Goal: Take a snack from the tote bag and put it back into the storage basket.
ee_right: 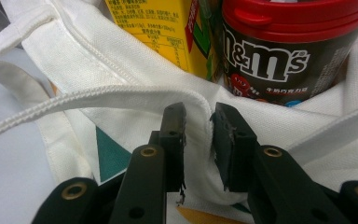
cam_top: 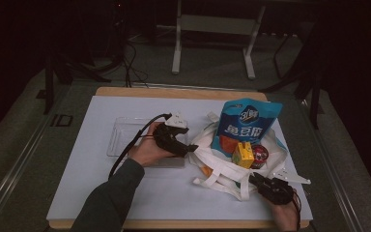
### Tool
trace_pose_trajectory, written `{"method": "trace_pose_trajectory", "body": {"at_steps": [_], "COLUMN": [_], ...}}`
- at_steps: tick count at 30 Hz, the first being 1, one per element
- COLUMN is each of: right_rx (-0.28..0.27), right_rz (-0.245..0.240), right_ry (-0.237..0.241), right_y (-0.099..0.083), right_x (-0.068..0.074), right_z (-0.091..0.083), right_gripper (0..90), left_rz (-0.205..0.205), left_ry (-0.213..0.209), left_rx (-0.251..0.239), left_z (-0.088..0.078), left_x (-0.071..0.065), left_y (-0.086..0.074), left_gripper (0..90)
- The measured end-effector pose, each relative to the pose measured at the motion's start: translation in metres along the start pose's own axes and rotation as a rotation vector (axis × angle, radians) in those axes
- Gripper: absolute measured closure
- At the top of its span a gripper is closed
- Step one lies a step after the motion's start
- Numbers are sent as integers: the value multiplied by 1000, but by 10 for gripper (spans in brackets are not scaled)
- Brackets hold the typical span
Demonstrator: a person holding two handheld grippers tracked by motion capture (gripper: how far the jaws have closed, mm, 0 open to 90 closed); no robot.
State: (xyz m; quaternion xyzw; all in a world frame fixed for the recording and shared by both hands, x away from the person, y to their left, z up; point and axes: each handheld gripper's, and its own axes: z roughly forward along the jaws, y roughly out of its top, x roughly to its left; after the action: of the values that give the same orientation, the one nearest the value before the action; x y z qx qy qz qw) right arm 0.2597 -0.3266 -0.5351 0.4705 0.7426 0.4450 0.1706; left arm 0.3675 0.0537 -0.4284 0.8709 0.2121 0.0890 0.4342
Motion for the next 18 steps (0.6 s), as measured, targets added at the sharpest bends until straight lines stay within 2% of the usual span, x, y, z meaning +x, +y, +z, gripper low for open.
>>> {"method": "trace_pose_trajectory", "body": {"at_steps": [4, 8, 13, 14, 18], "right_rx": [1, 1, 1, 0, 0], "right_rz": [1, 1, 1, 1, 1], "right_ry": [0, 0, 0, 0, 0], "right_y": [0, 0, 0, 0, 0], "right_x": [0, 0, 0, 0, 0], "right_z": [0, 0, 0, 0, 0], "right_gripper": [739, 739, 739, 739, 739], "left_rz": [-14, -16, -10, -13, -1], "left_ry": [15, 17, 19, 6, 2], "left_rx": [-30, -26, -31, -36, -48], "left_z": [-2, -2, -1, -1, 1], "left_x": [-2, -1, -5, -6, -11], "left_y": [2, 3, 6, 7, 12], "left_gripper": [230, 231, 279, 302, 315]}}
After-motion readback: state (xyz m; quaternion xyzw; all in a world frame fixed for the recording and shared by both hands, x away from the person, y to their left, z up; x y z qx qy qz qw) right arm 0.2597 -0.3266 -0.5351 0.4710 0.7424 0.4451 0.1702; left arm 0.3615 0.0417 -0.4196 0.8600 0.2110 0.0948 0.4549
